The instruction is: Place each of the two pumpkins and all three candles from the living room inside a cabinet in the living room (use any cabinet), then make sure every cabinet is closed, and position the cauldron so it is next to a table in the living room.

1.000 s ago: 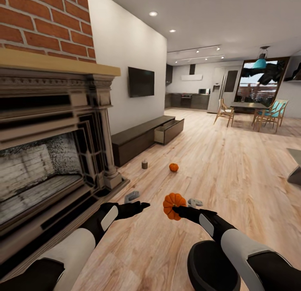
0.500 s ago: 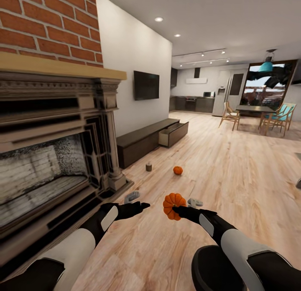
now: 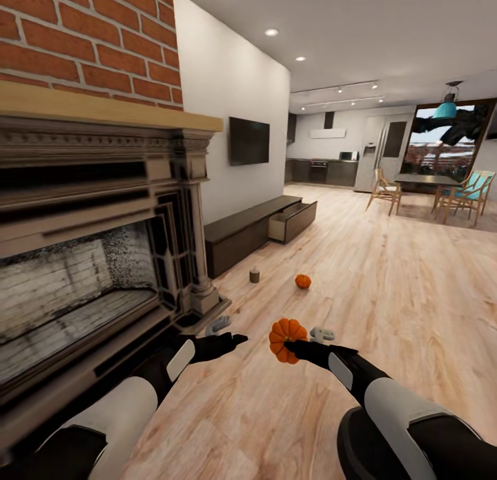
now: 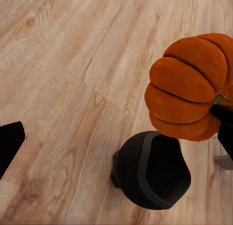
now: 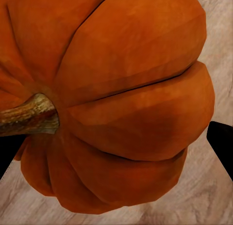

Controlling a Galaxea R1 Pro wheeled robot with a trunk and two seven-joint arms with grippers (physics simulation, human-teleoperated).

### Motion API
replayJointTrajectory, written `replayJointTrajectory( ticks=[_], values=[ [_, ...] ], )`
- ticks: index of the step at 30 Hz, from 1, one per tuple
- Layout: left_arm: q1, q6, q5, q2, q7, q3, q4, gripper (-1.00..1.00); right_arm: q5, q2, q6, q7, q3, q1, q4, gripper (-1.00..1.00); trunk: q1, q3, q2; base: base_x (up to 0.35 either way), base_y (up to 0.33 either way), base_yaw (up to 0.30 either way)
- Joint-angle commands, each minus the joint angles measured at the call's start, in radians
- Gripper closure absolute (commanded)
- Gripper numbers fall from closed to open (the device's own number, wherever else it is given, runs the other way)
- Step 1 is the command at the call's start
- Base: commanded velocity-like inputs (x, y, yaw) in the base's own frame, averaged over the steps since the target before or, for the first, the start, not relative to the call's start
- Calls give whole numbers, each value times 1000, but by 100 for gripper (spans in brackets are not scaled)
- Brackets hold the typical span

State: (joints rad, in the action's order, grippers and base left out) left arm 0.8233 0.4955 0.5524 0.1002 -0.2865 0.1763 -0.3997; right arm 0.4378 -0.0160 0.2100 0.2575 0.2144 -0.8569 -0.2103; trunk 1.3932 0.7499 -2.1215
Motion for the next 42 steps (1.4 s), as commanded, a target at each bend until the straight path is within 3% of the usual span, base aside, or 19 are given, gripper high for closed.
replayJointTrajectory(
  ticks=[1, 13, 42],
  values=[
    [0, 3, 4, -1, 0, 3, -1, -100, 11, -1, 5, 1, 7, -1, -1, 100, 0, 1, 0, 0, 151, 0],
    [0, 3, 4, -1, 0, 3, 0, -100, 12, -1, 5, 1, 6, -1, -1, 100, 0, 1, 0, 58, 61, -64],
    [0, 3, 3, 0, 0, 3, 7, -100, 12, -2, 5, 3, 6, -1, -1, 100, 0, -1, 0, 307, 153, -46]
  ],
)
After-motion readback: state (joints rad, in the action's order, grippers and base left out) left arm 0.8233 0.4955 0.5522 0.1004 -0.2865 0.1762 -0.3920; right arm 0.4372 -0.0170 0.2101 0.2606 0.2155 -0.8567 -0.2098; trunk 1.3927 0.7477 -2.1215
